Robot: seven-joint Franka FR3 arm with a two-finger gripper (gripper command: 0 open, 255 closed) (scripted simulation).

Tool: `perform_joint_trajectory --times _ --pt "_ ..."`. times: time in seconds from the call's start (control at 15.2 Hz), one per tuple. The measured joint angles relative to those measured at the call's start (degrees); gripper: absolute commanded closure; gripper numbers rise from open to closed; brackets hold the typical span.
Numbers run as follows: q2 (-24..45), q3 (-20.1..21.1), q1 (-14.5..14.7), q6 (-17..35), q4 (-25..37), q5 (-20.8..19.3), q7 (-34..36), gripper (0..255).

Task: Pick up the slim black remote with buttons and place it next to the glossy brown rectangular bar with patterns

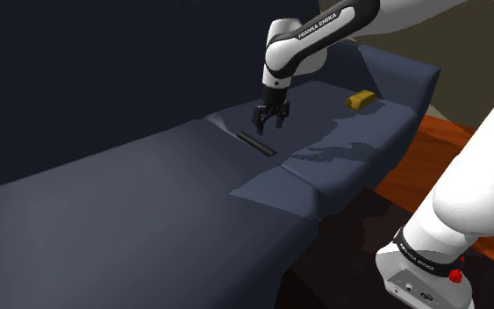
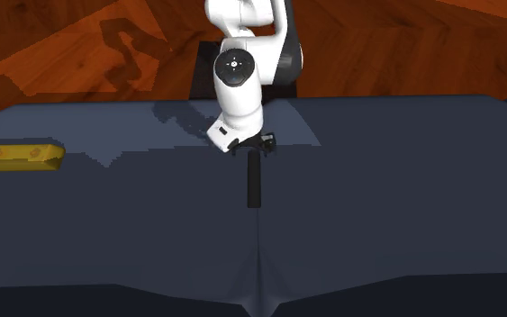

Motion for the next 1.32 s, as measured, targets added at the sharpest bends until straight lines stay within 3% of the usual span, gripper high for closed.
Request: perform_joint_trajectory --times 0.4,0.73,1.12,1.19,1.32 --pt "7.5 0.4 0.5 4.6 3.2 0.5 1.0 0" --pt "9.4 0.5 0.6 8.1 1.7 0.6 0.9 0" --pt "10.0 0.5 0.6 8.7 1.7 0.6 0.9 0" --pt "10.0 0.5 0.6 8.7 1.7 0.6 0.9 255" --pt "9.9 0.4 0.5 8.7 1.8 0.5 0.9 255"
